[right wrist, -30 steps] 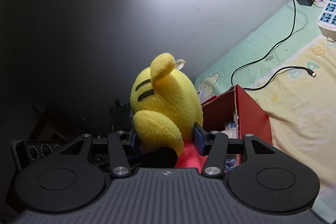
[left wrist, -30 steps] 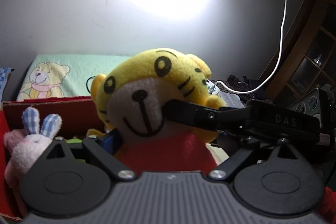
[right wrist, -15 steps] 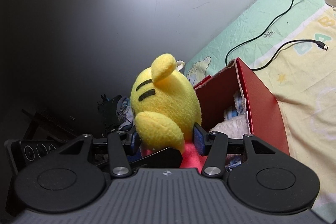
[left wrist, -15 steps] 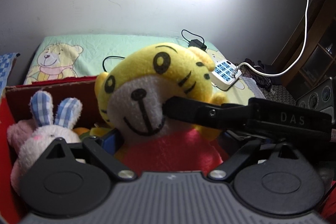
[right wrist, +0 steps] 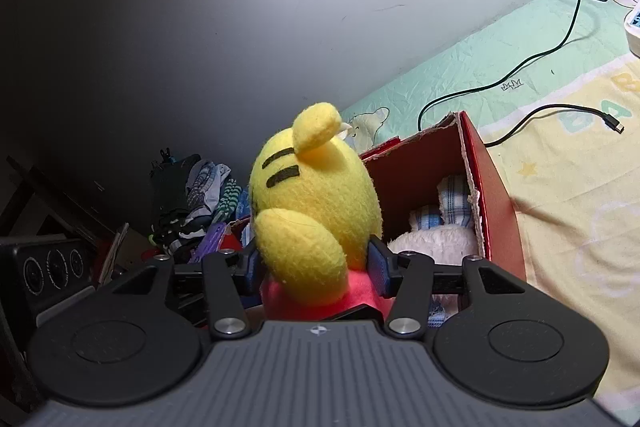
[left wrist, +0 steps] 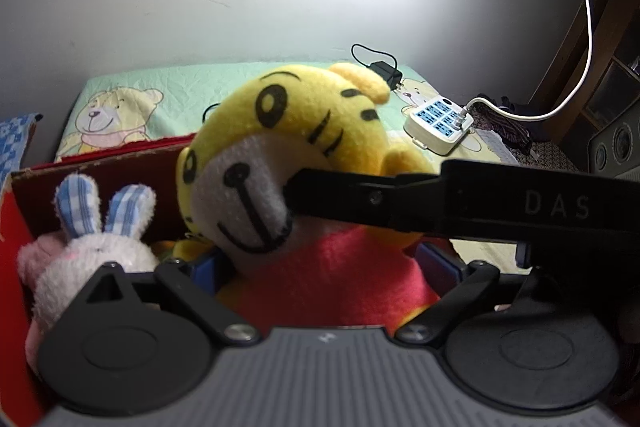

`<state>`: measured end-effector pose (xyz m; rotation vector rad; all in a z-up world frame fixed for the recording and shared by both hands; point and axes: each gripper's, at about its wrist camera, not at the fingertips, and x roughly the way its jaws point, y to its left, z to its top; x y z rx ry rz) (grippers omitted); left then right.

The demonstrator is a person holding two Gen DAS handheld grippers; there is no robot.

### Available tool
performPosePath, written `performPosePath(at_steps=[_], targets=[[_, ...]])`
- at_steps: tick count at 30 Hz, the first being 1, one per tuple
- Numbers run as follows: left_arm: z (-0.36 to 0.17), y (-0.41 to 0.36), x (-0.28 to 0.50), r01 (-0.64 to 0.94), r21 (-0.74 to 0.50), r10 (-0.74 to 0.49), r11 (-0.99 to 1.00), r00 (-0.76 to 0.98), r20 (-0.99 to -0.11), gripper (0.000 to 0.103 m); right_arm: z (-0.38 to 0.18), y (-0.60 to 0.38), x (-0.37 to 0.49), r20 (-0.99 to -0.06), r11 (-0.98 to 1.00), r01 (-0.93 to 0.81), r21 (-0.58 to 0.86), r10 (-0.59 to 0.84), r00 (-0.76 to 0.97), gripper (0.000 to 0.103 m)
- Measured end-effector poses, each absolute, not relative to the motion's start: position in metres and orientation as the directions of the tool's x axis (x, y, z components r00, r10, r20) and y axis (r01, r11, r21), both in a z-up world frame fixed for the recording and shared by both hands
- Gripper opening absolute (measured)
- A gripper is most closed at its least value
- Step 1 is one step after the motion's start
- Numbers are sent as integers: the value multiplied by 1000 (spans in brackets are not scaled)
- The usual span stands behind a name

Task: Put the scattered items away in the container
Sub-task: 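Lower the yellow tiger plush into the red box with the right gripper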

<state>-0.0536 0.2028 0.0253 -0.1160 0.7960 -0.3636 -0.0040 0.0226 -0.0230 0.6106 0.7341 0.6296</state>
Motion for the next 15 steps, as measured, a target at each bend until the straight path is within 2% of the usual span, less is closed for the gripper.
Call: performPosePath(at_steps=[3, 4, 8, 13, 15], targets=[[24, 200, -54, 291, -220, -360, 931, 640, -678, 98, -17, 22, -7, -416, 668, -310, 676, 694, 588, 57], [24, 199, -55, 295, -213, -358, 932, 640, -680, 98, -14, 20, -8, -418, 680, -313, 663, 683, 599, 65], [27, 200, -57, 292, -228, -367, 929, 634, -680, 98, 1, 4, -16, -361, 714, -325, 620, 628, 690, 63], [40, 211, -67, 275, -241, -365, 931, 658, -659, 96, 15, 0, -23, -340, 711, -383, 590, 649, 680, 32], [44, 215, -74, 262, -229, -347, 938, 673, -653, 95, 14, 2, -25, -332, 693, -391, 606, 667, 667, 27]])
